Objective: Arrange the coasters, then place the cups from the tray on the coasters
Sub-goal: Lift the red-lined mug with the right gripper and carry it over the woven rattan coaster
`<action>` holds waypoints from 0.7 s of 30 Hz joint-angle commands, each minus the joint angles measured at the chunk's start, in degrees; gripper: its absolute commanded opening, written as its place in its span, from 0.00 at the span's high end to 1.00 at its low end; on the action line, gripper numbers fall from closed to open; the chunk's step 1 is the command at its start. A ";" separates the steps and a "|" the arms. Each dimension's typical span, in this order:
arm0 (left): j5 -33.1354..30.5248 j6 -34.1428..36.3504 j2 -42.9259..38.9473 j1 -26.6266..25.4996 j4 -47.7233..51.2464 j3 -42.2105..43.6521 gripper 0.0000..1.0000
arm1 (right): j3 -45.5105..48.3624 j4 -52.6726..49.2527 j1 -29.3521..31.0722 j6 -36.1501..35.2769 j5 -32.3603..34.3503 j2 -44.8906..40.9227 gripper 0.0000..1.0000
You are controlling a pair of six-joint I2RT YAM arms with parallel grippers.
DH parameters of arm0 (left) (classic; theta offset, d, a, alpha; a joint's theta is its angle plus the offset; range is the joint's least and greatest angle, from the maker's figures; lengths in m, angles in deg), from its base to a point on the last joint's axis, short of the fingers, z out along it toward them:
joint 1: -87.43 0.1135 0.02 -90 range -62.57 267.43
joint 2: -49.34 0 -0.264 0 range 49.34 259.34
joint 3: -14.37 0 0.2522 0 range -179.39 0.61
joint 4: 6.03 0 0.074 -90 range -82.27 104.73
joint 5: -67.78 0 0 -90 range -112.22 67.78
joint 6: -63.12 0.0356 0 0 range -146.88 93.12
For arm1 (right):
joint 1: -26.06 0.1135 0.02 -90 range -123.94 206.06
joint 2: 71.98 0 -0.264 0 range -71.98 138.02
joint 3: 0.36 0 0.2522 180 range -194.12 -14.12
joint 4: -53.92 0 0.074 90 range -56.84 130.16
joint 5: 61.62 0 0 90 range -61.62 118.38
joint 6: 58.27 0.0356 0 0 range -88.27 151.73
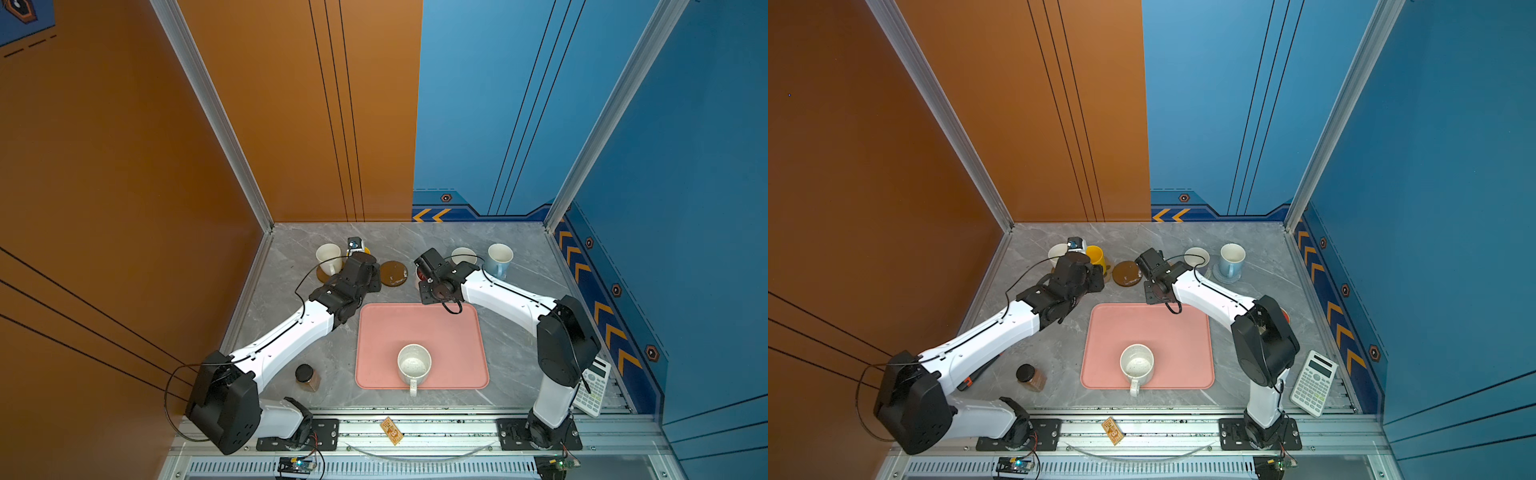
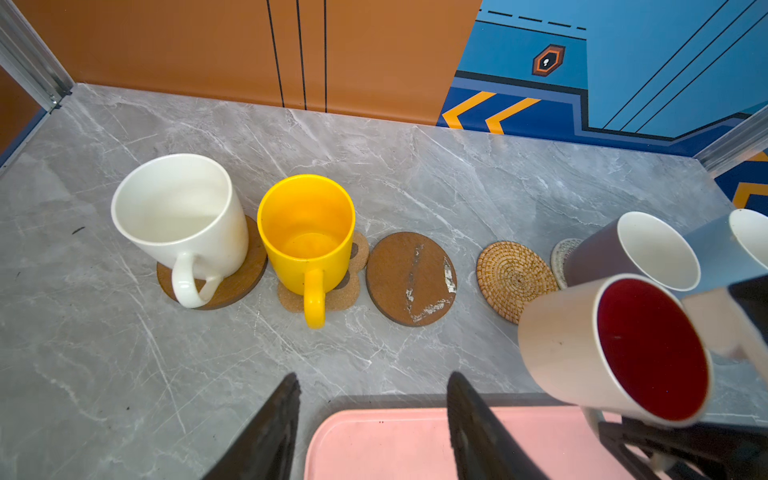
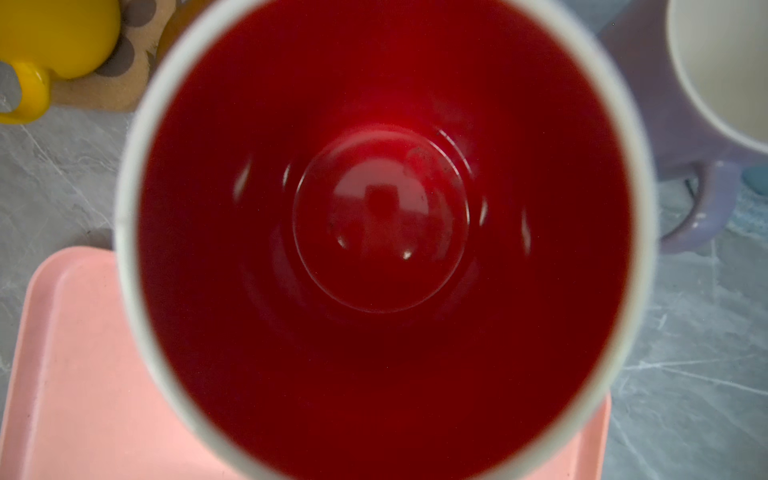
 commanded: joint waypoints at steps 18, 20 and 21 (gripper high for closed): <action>-0.62 0.03 -1.24 0.48 0.41 0.85 0.42 | -13.87 0.18 -7.39 -4.04 -3.48 10.39 1.00; -0.70 0.02 -1.33 0.48 0.41 0.80 0.42 | -14.51 0.14 -7.69 -4.22 -3.63 11.10 1.00; -0.69 0.03 -1.37 0.48 0.41 0.80 0.43 | -14.70 0.10 -7.78 -4.37 -3.56 11.39 1.00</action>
